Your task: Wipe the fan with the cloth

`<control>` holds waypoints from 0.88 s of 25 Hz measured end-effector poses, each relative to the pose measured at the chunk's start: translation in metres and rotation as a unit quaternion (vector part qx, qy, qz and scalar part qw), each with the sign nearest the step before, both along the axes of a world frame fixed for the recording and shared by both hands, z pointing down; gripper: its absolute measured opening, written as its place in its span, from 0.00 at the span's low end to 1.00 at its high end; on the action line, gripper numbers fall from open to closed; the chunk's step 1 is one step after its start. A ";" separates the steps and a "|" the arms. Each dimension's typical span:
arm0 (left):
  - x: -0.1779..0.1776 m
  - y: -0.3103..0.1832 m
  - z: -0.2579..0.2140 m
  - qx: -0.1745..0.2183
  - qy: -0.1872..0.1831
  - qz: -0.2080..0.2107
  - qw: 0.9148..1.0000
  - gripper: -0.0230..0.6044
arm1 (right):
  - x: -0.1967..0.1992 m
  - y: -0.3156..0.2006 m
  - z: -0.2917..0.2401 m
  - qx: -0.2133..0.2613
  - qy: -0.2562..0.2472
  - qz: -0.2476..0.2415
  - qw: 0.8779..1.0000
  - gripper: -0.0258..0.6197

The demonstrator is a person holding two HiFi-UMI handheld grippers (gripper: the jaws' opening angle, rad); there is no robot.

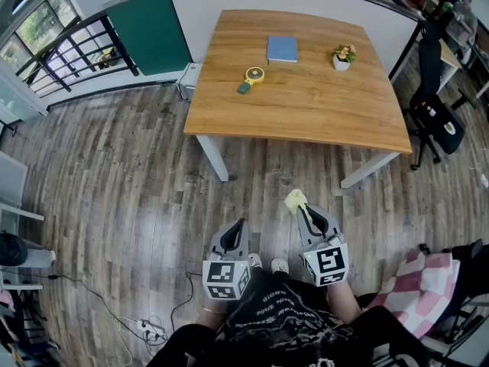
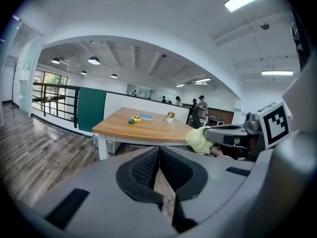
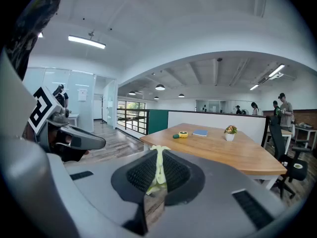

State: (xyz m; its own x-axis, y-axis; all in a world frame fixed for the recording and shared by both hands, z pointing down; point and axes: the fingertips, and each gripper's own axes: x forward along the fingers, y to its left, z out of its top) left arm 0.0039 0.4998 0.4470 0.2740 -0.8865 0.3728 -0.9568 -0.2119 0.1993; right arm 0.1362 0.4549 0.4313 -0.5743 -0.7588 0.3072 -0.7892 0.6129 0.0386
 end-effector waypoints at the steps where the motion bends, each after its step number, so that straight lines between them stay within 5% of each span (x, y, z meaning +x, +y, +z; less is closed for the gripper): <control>1: 0.000 0.003 -0.001 0.000 -0.002 0.003 1.000 0.07 | -0.001 0.004 0.001 -0.001 0.002 0.004 1.000 0.09; 13: -0.016 -0.005 -0.015 0.018 -0.013 -0.001 1.000 0.07 | -0.005 0.011 -0.002 -0.004 -0.003 0.023 1.000 0.09; 18: -0.019 -0.010 -0.015 0.020 0.016 -0.007 1.000 0.08 | 0.000 0.005 -0.007 0.001 -0.034 0.035 0.999 0.10; 22: -0.014 -0.015 -0.016 0.023 0.039 0.014 0.999 0.36 | 0.003 0.001 -0.009 0.004 -0.037 0.040 0.999 0.10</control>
State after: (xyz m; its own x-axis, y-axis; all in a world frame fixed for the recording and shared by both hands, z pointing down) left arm -0.0104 0.4850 0.4309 0.3259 -0.8934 0.3092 -0.9323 -0.2494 0.2620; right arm 0.1390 0.4559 0.4221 -0.5329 -0.8054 0.2594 -0.8363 0.5481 -0.0163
